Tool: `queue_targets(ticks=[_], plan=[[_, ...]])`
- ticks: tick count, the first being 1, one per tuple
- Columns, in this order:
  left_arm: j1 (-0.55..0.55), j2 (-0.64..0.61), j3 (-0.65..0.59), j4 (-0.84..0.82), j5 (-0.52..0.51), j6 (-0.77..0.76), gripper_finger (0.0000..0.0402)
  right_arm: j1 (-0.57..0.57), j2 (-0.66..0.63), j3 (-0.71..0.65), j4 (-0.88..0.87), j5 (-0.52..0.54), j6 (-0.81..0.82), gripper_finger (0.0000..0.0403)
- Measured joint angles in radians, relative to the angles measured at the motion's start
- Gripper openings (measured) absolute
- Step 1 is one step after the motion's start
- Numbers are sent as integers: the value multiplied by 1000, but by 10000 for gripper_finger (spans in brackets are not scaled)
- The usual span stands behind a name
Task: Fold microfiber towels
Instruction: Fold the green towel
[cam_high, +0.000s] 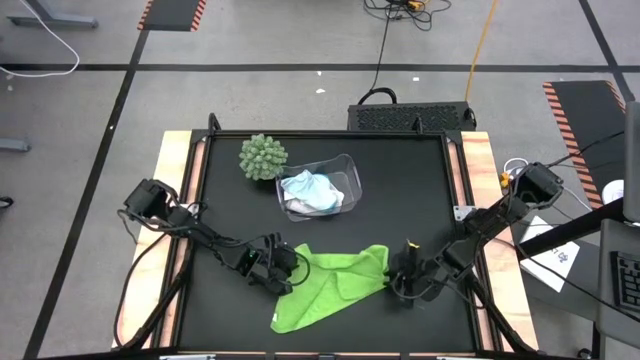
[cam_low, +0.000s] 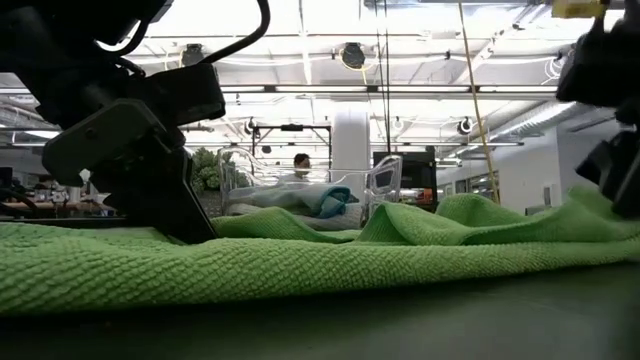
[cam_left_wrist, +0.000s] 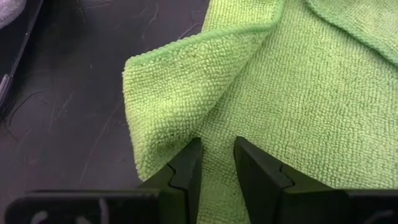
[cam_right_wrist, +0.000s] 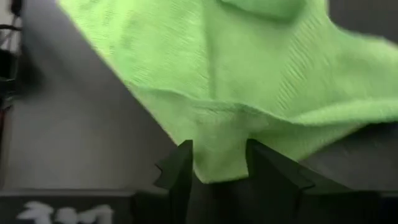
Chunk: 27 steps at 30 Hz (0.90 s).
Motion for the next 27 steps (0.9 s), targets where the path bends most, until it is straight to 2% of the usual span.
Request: queue_targets(ticks=[7, 12, 15, 20, 24, 27], plan=[[-2, -3, 1, -25, 8, -30, 102, 54, 0, -40, -3, 2, 134, 145], [-2, -3, 1, -21, 8, -24, 101, 99, 0, -42, 41, 1, 133, 145], [-2, -3, 1, -18, 8, -20, 101, 119, 0, -42, 154, 33, 4, 145], [4, -3, 1, -13, 9, -20, 102, 135, 0, -39, 437, 117, -382, 145], [5, -3, 1, -10, 11, -20, 101, 105, 0, -8, 446, 126, -559, 139], [6, -3, 1, -10, 12, -20, 102, 63, 23, 9, 445, 44, -633, 136]])
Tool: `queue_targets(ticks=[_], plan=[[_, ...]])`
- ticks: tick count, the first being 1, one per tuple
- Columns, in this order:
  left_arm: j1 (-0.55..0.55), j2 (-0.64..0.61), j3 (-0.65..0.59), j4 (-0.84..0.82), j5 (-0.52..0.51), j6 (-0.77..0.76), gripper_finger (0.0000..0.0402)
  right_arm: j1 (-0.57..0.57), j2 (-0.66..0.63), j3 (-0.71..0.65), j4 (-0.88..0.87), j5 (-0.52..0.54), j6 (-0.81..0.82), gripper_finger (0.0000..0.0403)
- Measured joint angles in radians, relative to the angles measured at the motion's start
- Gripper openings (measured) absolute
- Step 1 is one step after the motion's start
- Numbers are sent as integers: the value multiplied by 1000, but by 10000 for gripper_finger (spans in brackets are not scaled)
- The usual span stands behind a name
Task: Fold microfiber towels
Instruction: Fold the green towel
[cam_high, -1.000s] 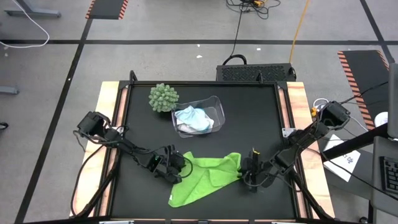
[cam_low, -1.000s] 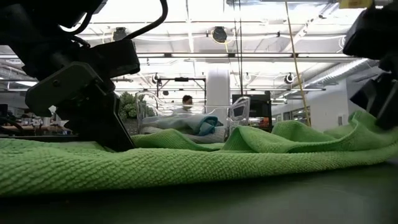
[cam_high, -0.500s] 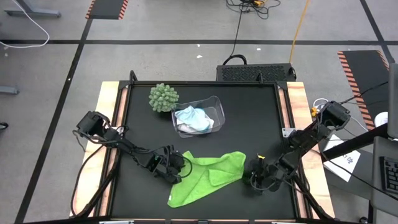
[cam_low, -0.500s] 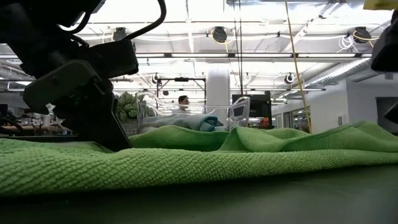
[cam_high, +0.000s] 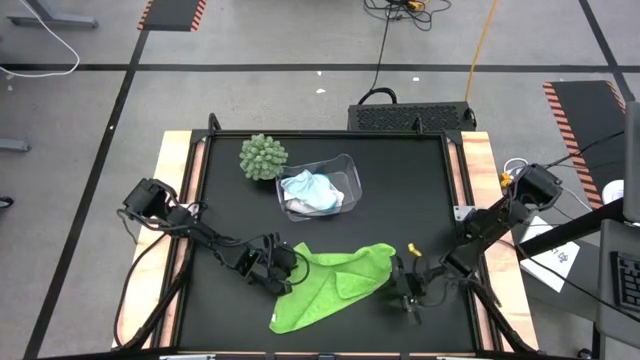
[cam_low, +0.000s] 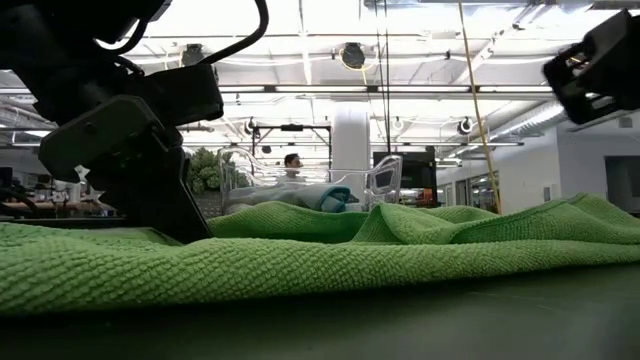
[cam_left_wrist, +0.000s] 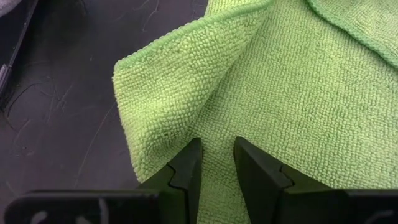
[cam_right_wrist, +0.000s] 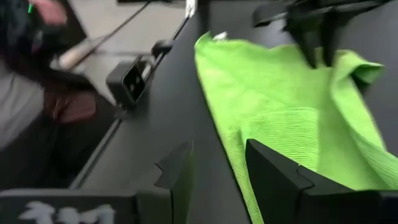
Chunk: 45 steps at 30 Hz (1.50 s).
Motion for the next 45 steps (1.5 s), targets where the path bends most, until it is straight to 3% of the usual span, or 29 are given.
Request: queue_targets(ticks=[4, 16, 22, 27, 37, 45], plan=[[4, 0, 0, 3, 3, -2, 102, -51, 69, 59, -48, -101, -94, 135], [30, 0, 0, 12, 25, 17, 102, -169, 271, 390, -509, -153, -150, 134], [31, -1, 0, 13, 26, 29, 102, -181, 345, 485, -606, -156, -168, 134], [31, -1, 0, 17, 26, 35, 102, -191, 358, 508, -616, -153, -151, 130], [31, -1, 0, 18, 26, 47, 102, -206, 358, 508, -659, -205, -108, 77], [31, -1, 0, 18, 26, 48, 102, -210, 358, 503, -659, -204, -85, 72]])
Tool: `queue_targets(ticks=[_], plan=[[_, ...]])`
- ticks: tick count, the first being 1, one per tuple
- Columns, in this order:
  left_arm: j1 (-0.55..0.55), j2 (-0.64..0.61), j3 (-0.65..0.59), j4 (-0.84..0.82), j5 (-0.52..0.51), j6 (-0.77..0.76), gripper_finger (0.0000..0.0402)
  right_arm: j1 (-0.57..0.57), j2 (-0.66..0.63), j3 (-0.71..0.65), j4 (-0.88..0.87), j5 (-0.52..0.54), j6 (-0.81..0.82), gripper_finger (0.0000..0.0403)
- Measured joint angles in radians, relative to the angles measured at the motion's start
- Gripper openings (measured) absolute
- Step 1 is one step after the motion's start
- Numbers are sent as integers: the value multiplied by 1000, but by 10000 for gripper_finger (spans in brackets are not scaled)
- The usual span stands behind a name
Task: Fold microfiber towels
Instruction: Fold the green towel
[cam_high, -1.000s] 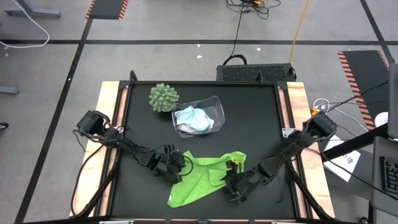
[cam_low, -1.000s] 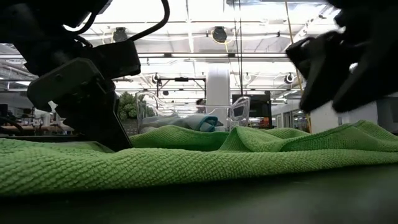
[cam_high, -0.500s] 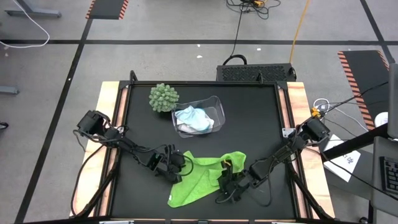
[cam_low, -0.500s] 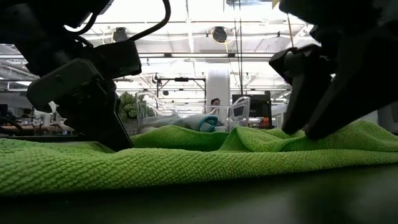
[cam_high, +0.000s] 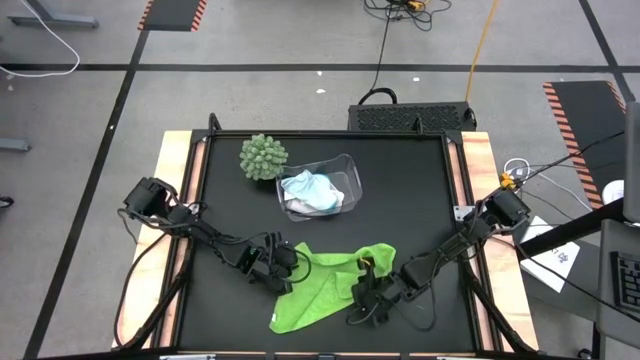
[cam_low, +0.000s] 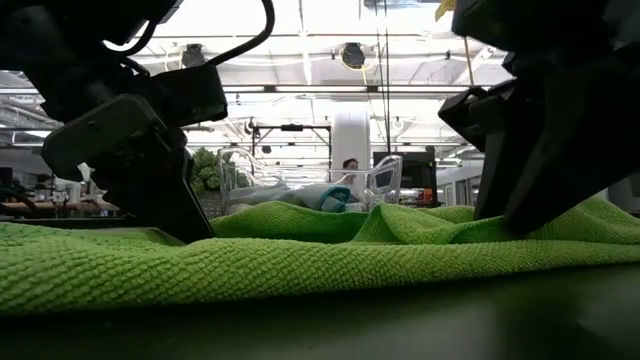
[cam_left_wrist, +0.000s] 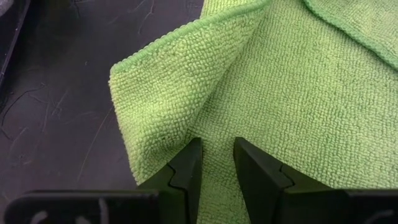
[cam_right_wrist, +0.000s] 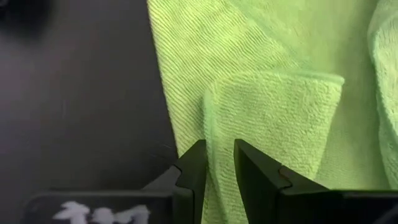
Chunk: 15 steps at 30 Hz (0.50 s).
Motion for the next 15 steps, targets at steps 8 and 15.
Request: queue_targets(ticks=[8, 15], plan=[[-1, 0, 0, 0, 0, 0, 102, -12, 0, -33, -5, 119, 114, 34], [-9, 0, 0, -2, -3, -1, 102, -12, -62, -38, -105, 221, 195, 3]])
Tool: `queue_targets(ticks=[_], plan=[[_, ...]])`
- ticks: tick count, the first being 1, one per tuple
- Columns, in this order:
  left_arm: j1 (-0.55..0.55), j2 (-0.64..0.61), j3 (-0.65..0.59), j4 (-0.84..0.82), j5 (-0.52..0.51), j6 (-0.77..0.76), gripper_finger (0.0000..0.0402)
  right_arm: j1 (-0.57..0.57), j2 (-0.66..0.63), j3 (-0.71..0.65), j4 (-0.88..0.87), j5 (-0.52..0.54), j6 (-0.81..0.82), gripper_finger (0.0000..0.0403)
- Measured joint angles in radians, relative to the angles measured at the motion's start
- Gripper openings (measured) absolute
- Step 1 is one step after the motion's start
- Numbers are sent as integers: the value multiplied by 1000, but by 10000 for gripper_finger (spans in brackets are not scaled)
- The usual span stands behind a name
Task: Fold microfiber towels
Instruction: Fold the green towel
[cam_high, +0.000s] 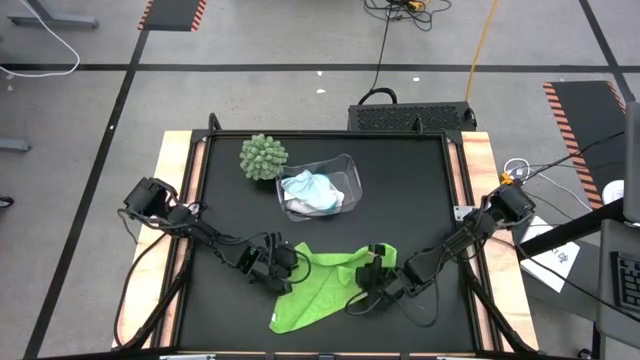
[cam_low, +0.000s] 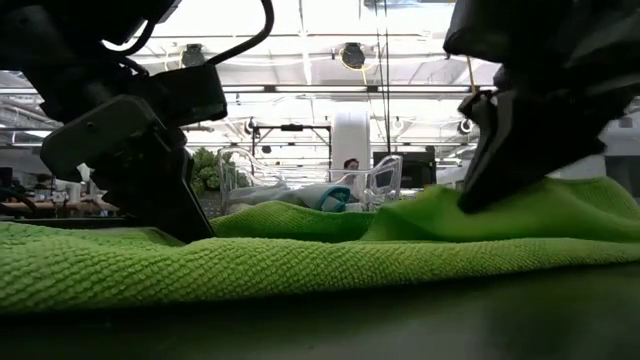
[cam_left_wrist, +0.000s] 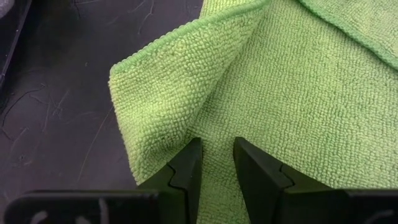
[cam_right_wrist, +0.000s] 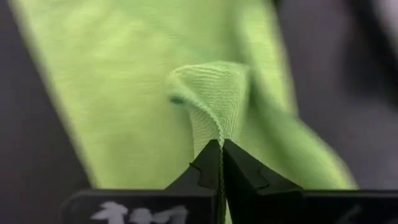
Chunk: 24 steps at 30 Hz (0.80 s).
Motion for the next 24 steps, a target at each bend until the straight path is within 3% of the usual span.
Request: queue_targets(ticks=[6, 15, 24], plan=[[-22, 1, -1, 0, -19, -1, 102, 24, -111, 0, -226, 146, 199, 1], [-29, 2, -1, 4, -46, 27, 102, 54, -182, -1, -527, 155, 528, 1], [-35, -55, -10, -30, -145, 152, 101, 57, -182, -130, -361, 68, 594, 0]])
